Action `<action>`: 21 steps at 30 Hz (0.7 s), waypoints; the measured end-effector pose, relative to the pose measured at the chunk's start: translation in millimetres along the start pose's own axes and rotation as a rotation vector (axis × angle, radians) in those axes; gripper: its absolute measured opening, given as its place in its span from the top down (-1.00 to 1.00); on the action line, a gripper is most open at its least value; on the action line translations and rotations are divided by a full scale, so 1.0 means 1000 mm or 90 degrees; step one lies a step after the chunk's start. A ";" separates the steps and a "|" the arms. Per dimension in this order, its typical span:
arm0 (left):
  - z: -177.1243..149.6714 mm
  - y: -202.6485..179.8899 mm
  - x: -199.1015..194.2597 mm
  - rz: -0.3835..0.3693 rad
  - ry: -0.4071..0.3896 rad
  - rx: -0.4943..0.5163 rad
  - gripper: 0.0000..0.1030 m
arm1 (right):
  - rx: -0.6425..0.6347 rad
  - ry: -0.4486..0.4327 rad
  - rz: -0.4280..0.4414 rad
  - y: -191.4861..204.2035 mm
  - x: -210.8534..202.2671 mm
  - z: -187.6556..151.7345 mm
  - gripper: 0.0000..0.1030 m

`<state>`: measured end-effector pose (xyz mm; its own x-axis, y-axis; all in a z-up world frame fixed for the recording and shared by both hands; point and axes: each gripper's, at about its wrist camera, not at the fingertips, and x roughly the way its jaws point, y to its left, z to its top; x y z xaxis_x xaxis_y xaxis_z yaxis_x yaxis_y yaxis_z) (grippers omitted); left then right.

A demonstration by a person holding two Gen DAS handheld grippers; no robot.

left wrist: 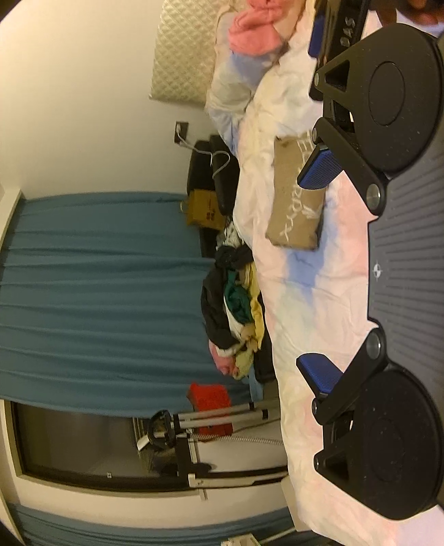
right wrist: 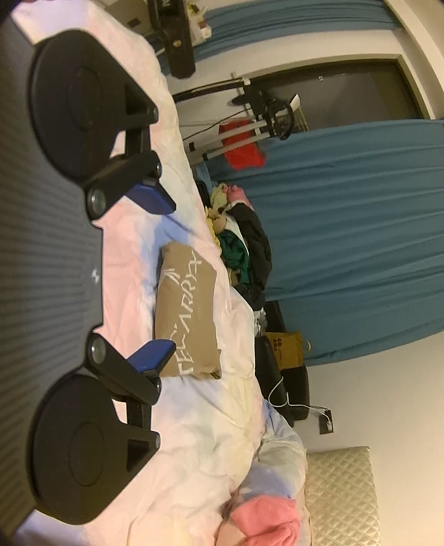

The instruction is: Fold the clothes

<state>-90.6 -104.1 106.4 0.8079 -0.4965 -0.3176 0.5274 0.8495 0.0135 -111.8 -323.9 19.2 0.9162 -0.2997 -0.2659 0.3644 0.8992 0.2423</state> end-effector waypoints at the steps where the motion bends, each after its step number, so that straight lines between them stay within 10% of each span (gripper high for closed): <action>1: -0.003 0.002 0.002 0.003 0.001 -0.003 -0.99 | -0.001 -0.001 0.002 0.000 0.000 -0.001 -0.59; 21: -0.029 0.016 0.019 0.035 0.017 -0.023 -0.99 | -0.017 0.013 -0.004 -0.001 0.008 -0.009 -0.59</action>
<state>-74.5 -94.9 73.2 0.8277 -0.4450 -0.3420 0.4725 0.8813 -0.0031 -106.3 -324.8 8.7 0.9106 -0.2987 -0.2856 0.3647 0.9059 0.2154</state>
